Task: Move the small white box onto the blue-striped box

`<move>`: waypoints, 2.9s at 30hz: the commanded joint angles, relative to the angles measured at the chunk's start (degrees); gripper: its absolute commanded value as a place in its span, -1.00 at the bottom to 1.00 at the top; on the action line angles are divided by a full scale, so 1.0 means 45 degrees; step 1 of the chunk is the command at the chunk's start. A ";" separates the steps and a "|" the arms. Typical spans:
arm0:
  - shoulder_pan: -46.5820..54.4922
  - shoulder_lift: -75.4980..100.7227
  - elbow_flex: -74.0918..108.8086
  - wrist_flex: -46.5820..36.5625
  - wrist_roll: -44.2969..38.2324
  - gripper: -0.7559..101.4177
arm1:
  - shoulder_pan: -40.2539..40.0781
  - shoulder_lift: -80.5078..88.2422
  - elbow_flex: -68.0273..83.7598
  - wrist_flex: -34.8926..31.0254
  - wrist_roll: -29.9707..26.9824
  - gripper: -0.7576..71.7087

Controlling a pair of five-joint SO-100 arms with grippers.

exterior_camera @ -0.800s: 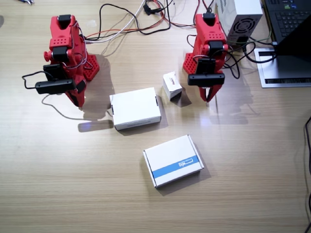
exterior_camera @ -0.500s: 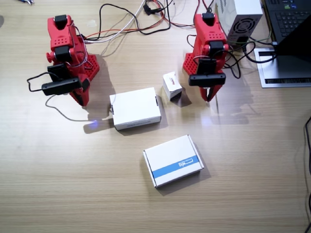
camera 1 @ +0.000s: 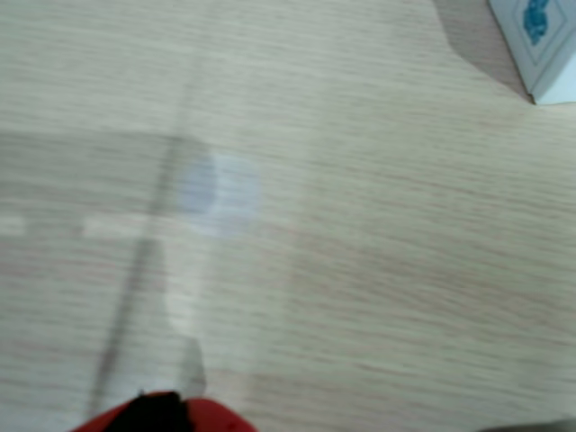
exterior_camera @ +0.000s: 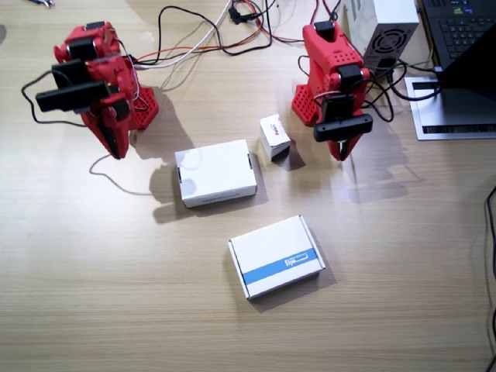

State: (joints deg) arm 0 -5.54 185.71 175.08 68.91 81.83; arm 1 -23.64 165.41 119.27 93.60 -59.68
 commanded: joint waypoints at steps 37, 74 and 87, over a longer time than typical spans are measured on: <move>0.0273 0.0312 -0.0215 0.0137 -0.0312 -0.99 | -1.2148 -2.9492 -2.3906 0.2871 0.2832 0.02; 0.0488 0.0312 -0.0215 0.0078 -0.0566 -0.99 | -0.7324 -1.5156 -1.1191 0.3027 0.2285 -0.41; 0.1055 0.0254 -0.1387 0.0488 -0.1934 -0.99 | -0.7324 -1.6426 -0.8086 -0.0332 0.3008 -0.25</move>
State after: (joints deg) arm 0 -2.64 185.89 174.29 68.99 75.59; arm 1 -57.83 89.74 85.52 91.93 -46.49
